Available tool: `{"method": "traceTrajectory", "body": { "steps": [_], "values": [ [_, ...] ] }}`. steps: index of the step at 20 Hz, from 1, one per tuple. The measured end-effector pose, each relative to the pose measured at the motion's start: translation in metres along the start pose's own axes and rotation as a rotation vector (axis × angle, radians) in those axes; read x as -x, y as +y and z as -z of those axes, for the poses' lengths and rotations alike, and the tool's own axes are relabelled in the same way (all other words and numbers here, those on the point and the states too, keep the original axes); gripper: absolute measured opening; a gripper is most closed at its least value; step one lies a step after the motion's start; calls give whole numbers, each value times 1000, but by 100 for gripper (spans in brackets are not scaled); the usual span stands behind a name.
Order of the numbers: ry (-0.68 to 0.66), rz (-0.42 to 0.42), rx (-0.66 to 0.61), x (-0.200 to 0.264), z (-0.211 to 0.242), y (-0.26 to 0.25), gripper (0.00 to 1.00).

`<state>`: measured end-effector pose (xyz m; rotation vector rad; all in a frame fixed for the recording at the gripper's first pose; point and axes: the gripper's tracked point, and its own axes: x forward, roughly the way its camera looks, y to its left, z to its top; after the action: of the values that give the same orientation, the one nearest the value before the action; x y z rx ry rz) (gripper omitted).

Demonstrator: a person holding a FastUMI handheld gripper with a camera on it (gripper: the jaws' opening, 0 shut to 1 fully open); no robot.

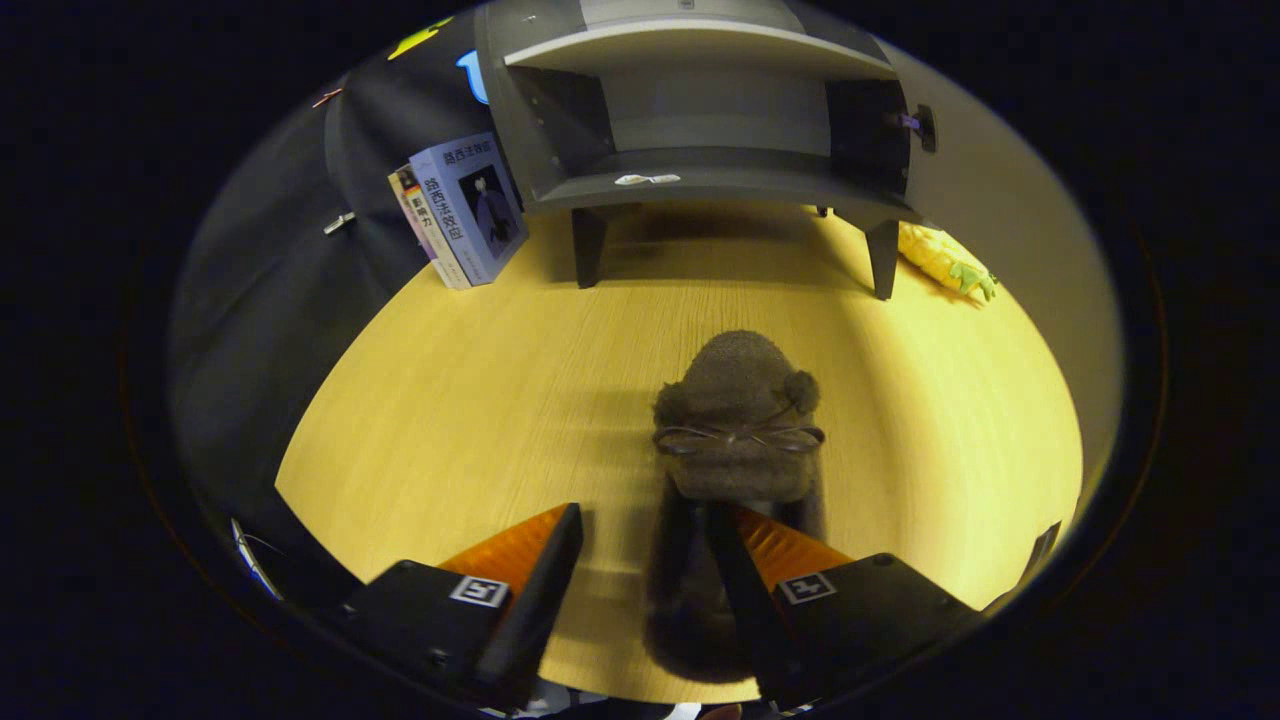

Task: Open the shoe cabinet door, grab the shoes and put them into the shoe cabinet, then close the shoe cabinet door.

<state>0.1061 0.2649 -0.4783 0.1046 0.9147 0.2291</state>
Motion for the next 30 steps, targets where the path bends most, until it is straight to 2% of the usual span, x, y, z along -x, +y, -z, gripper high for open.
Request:
{"method": "traceTrajectory", "body": {
  "steps": [1, 3, 4, 7, 8, 9, 13, 17, 25, 30],
  "values": [
    [-31, 16, -6, -12, -7, 0, 73],
    [-73, 57, -21, -26, -20, -4, 65],
    [-89, 109, -21, -34, -24, -13, 62],
    [-112, 119, -74, -36, -33, -18, 14],
    [-111, 117, -76, -26, -33, -17, 14],
    [-116, 109, -73, -31, -34, -18, 6],
    [-140, 75, -51, 0, -48, -20, 6],
    [-176, 52, -57, 53, -84, -22, 6],
    [-346, -40, -78, 157, -218, -8, 6],
    [-342, -78, -97, 181, -300, 0, 6]
  ]
}}
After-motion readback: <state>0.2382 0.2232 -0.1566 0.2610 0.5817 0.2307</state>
